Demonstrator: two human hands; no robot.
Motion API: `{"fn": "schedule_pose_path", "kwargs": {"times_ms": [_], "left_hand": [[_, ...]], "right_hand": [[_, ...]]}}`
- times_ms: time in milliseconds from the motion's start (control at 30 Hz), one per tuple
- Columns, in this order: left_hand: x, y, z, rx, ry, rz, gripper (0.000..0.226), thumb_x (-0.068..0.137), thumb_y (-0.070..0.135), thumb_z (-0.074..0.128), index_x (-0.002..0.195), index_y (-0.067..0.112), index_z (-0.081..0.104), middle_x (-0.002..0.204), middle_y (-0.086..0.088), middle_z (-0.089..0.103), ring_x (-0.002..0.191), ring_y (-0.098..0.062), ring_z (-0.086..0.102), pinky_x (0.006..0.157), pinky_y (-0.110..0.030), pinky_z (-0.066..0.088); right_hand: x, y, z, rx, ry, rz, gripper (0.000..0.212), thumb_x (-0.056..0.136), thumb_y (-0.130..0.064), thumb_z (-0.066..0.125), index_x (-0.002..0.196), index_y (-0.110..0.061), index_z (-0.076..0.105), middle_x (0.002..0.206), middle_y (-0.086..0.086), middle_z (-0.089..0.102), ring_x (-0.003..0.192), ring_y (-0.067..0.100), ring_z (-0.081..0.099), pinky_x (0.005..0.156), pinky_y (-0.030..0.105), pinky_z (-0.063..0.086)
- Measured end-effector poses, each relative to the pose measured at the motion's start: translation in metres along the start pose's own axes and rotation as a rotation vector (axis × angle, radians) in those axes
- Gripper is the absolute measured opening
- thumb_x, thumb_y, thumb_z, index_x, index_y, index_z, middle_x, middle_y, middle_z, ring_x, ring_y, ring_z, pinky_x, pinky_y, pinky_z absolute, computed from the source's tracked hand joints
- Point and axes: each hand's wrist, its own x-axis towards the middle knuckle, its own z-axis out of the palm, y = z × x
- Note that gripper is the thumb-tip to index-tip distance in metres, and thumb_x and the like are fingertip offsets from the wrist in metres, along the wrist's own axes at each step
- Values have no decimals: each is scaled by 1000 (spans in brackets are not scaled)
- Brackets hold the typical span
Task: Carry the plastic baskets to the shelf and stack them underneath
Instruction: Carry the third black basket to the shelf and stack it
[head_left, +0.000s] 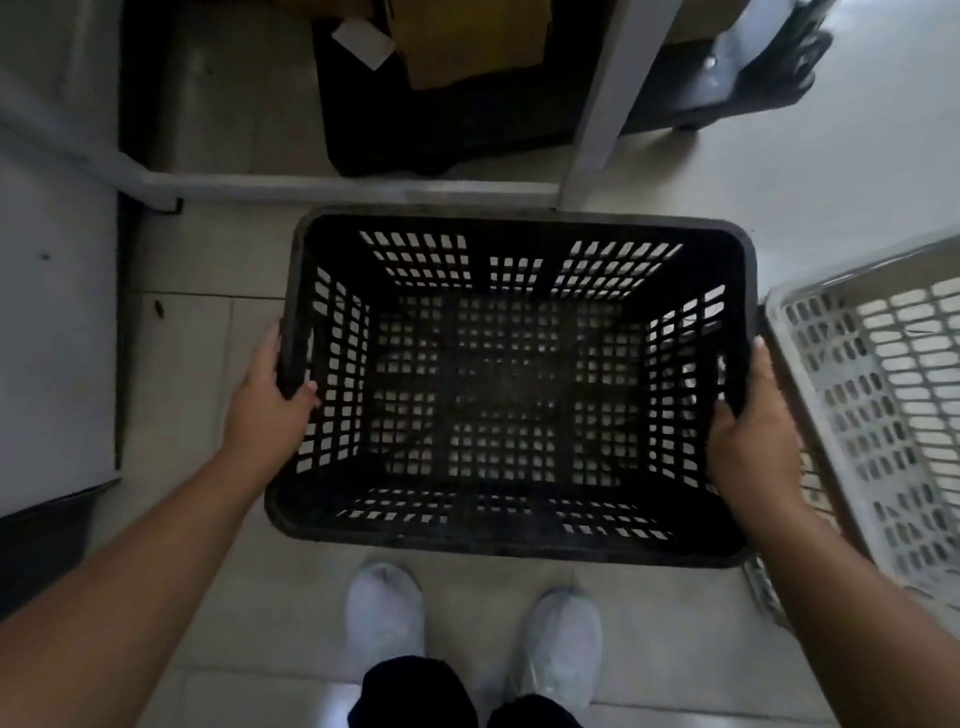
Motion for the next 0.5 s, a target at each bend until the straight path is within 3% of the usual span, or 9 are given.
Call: {"fn": "schedule_pose_path", "kwargs": {"times_ms": [67,167,333,433,500], "left_hand": [[-3,1,1,-24,-18,20,67,93,3,53,143,44,35,117,8,64,82,-18,68,84,-42,53],[-27,2,-19,-65,-20,-15,75,94,0,51,129,63,33,113,14,62,78,-18,66,79,-39,52],[-104,7,-95,-109,-18,-103,61,94,3,52,136,46,41,117,9,63,83,-19,67,83,-48,55],[-162,29,-158,-90,19,-171,64,94,7,52,118,65,38,107,13,64,83,-16,66,81,-42,53],[-200,41,-202,-75,59,-204,67,92,4,53,121,63,36,108,14,65,79,-16,67,79,-41,53]], "right_hand": [[-2,0,-3,-17,-11,2,69,95,-4,43,153,-31,17,147,12,44,128,33,46,101,40,38],[-19,-12,-21,-46,-36,-2,71,94,0,41,153,-31,17,147,10,44,129,31,45,103,39,36],[-75,-54,-80,-47,-98,-65,71,92,1,39,151,-35,20,136,10,50,112,25,53,96,44,46],[-114,-89,-124,-77,-166,-93,73,92,3,39,152,-32,18,132,11,52,95,16,50,83,35,44],[-138,-117,-154,-68,-214,-128,75,91,2,39,151,-36,17,130,8,52,95,18,54,84,39,49]]}}
